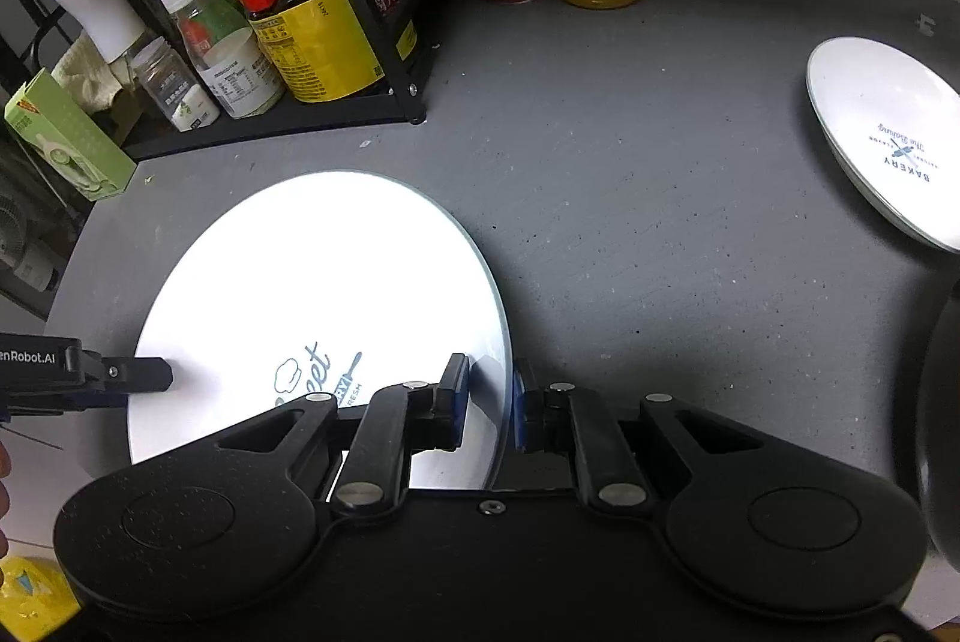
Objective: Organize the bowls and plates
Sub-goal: 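Open both tools to release the 'Sweet' plate on the flower plate, then move both tools toward the small white 'BAKERY' plate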
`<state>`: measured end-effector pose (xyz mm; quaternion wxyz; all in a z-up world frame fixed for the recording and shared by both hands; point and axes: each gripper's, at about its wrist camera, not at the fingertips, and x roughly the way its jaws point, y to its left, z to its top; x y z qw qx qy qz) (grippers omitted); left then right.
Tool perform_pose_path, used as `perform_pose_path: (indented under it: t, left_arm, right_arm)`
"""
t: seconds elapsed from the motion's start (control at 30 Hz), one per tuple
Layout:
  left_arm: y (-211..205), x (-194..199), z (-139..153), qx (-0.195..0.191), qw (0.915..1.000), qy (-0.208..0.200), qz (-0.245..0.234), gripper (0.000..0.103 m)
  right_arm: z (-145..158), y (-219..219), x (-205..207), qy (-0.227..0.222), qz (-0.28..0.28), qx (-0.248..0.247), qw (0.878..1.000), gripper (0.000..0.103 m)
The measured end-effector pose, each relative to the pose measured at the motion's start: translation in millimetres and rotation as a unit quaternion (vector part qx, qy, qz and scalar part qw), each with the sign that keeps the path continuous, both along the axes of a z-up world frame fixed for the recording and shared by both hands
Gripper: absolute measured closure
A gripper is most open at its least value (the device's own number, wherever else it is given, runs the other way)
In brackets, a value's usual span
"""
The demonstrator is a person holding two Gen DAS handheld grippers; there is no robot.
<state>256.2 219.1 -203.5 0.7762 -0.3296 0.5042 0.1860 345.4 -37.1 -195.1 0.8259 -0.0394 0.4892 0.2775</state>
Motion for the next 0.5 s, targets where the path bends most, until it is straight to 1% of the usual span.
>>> perform_pose_path:
  t: [0.23, 0.27, 0.33, 0.37, 0.4, 0.43, 0.5]
  left_arm:
    - [-0.2, 1.9, 1.6, 0.003, 1.0, 0.007, 0.002, 0.06]
    - [-0.3, 2.0, 1.7, 0.001, 0.9999, 0.011, 0.005, 0.06]
    - [-1.8, 3.3, 3.5, 0.005, 0.9998, 0.018, 0.007, 0.06]
    - [-4.2, 6.6, 4.0, 0.011, 0.9997, 0.022, 0.003, 0.06]
    - [-7.2, 8.1, 6.7, 0.022, 0.9994, 0.027, -0.005, 0.06]
    - [-9.4, 10.3, 8.6, 0.029, 0.9991, 0.028, -0.011, 0.06]
    - [-12.5, 13.4, 11.5, 0.03, 0.9988, 0.034, -0.019, 0.054]
  right_arm:
    - [2.8, 1.1, -0.7, 0.012, -0.005, -0.013, 1.0, 0.087]
    - [3.8, 0.5, -0.4, 0.015, -0.009, -0.013, 1.0, 0.083]
    - [6.7, -1.0, -1.2, 0.022, -0.014, -0.008, 1.0, 0.082]
    - [8.2, -1.4, -2.0, 0.029, -0.015, -0.006, 0.999, 0.08]
    - [9.3, -1.3, -2.5, 0.035, -0.017, -0.004, 0.999, 0.074]
    - [11.2, -2.0, -3.3, 0.042, -0.019, -0.002, 0.999, 0.071]
    - [17.0, -3.3, -6.6, 0.041, -0.02, 0.002, 0.999, 0.056]
